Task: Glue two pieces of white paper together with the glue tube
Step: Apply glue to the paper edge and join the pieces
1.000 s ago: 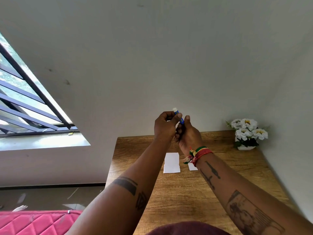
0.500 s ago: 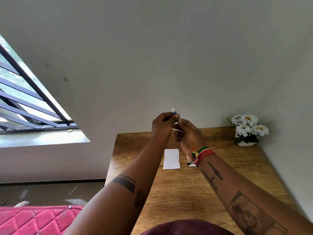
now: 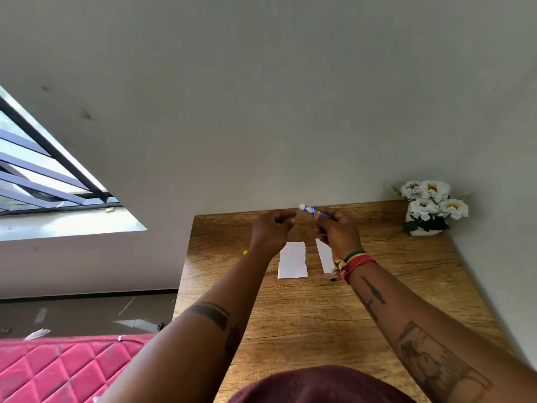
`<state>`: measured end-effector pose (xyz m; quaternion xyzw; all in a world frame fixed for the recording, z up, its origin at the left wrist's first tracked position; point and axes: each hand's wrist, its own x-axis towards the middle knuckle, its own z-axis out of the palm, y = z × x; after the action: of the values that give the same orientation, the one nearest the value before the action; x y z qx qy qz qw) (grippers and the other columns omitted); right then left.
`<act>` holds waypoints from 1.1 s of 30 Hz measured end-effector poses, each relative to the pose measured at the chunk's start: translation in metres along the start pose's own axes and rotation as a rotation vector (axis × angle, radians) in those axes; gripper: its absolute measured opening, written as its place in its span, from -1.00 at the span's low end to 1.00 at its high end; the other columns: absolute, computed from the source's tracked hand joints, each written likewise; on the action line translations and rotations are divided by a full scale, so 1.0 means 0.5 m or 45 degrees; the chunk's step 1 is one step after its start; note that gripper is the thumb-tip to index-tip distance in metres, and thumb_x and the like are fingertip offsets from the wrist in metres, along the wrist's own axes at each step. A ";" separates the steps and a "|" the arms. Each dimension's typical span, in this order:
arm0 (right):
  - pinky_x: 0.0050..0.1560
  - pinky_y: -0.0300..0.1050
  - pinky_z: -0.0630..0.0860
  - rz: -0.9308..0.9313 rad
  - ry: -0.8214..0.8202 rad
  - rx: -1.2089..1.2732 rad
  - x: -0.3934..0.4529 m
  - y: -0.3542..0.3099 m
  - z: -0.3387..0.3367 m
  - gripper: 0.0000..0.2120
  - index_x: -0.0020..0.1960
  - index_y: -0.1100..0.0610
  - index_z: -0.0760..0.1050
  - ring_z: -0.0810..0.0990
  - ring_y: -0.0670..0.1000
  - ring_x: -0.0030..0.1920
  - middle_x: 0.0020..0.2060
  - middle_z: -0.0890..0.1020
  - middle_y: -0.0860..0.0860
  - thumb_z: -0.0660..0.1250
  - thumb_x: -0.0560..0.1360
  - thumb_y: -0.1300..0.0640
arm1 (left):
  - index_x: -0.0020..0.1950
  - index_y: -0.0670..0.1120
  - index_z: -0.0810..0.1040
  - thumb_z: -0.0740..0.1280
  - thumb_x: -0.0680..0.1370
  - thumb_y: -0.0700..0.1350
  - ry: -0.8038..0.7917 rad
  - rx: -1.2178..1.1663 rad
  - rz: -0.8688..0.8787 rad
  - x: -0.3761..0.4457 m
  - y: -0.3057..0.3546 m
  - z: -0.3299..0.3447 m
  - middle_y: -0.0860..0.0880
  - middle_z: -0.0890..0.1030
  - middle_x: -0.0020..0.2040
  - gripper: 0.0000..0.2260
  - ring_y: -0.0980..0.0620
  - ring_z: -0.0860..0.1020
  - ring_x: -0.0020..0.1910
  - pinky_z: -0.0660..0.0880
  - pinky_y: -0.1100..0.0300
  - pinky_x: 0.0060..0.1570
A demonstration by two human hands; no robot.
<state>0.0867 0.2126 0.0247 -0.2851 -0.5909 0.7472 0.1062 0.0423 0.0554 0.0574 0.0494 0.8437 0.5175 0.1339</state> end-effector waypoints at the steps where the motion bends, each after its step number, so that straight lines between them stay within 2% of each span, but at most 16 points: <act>1: -0.35 -0.21 0.50 -0.013 0.029 -0.131 0.006 0.011 -0.008 -0.82 0.13 0.17 0.64 0.58 0.01 -0.25 -0.18 0.67 0.09 0.41 0.54 0.24 | 0.23 0.01 0.70 0.40 0.62 -0.12 -0.039 0.202 0.051 0.004 -0.020 0.001 0.09 0.71 0.10 -0.79 0.20 0.60 -0.01 0.40 0.45 -0.16; 2: -0.35 -0.23 0.49 -0.028 0.044 -0.261 0.014 0.023 -0.016 -0.82 0.13 0.16 0.63 0.60 0.01 -0.22 -0.14 0.68 0.10 0.41 0.54 0.23 | 0.27 0.01 0.69 0.38 0.64 -0.14 -0.086 0.394 0.099 0.009 -0.041 0.004 0.06 0.70 0.16 -0.77 0.16 0.61 0.05 0.41 0.43 -0.13; 6: -0.23 -0.21 0.47 -0.084 0.022 -0.612 0.030 0.068 -0.036 -0.86 0.05 0.06 0.64 0.62 0.01 -0.13 -0.11 0.67 0.03 0.42 0.51 0.20 | 0.37 0.03 0.61 0.35 0.65 -0.09 -0.268 0.923 0.221 0.022 -0.106 0.026 -0.04 0.60 0.24 -0.71 -0.08 0.59 0.20 0.57 0.07 0.07; 9: -0.24 -0.29 0.45 -0.157 -0.040 -0.871 0.037 0.083 -0.033 -0.85 0.09 0.07 0.63 0.61 -0.02 -0.10 -0.07 0.65 -0.02 0.41 0.53 0.17 | 0.43 0.04 0.55 0.37 0.64 -0.05 -0.340 1.090 0.268 0.030 -0.138 0.043 -0.03 0.55 0.30 -0.65 -0.11 0.53 0.27 0.56 -0.01 0.15; 13: -0.11 -0.22 0.48 -0.266 -0.160 -1.178 0.051 0.097 -0.033 -0.82 0.12 0.07 0.62 0.60 -0.02 -0.05 0.00 0.65 0.00 0.39 0.53 0.17 | 0.56 0.08 0.39 0.31 0.65 0.04 -0.464 1.304 0.249 0.041 -0.168 0.044 -0.09 0.47 0.40 -0.54 -0.17 0.45 0.35 0.47 -0.06 0.26; 16: -0.03 -0.13 0.52 -0.323 -0.227 -1.328 0.060 0.100 -0.032 -0.80 0.15 0.08 0.61 0.58 0.00 -0.02 0.02 0.63 0.00 0.38 0.53 0.18 | 0.61 0.12 0.30 0.27 0.66 0.11 -0.519 1.349 0.233 0.044 -0.191 0.039 -0.11 0.44 0.40 -0.49 -0.18 0.45 0.34 0.42 -0.05 0.29; 21: -0.01 -0.02 0.57 -0.447 -0.324 -1.496 0.072 0.100 -0.022 -0.87 0.05 0.04 0.59 0.55 0.01 0.00 0.00 0.62 -0.02 0.37 0.52 0.16 | 0.60 0.12 0.31 0.26 0.66 0.12 -0.490 1.316 0.233 0.048 -0.199 0.039 -0.12 0.45 0.37 -0.50 -0.17 0.45 0.33 0.45 -0.05 0.30; 30: 0.08 -0.08 0.45 -0.624 -0.472 -1.753 0.065 0.095 -0.015 -0.81 0.14 0.10 0.57 0.52 0.09 0.14 0.11 0.59 0.02 0.30 0.55 0.16 | 0.61 0.11 0.29 0.26 0.66 0.13 -0.465 1.413 0.228 0.042 -0.191 0.052 -0.14 0.42 0.40 -0.48 -0.21 0.42 0.37 0.39 -0.12 0.33; 33: 0.04 -0.13 0.40 -0.718 -0.547 -1.820 0.053 0.094 -0.018 -0.81 0.13 0.10 0.56 0.52 0.10 0.13 0.11 0.58 0.04 0.30 0.54 0.15 | 0.61 0.10 0.29 0.27 0.66 0.12 -0.459 1.428 0.214 0.041 -0.191 0.056 -0.16 0.42 0.40 -0.48 -0.23 0.42 0.37 0.41 -0.15 0.34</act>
<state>0.0784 0.2202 -0.0288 0.0263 -0.9844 0.1710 -0.0335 0.0356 0.0399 -0.0427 0.2664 0.9454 -0.0147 0.1870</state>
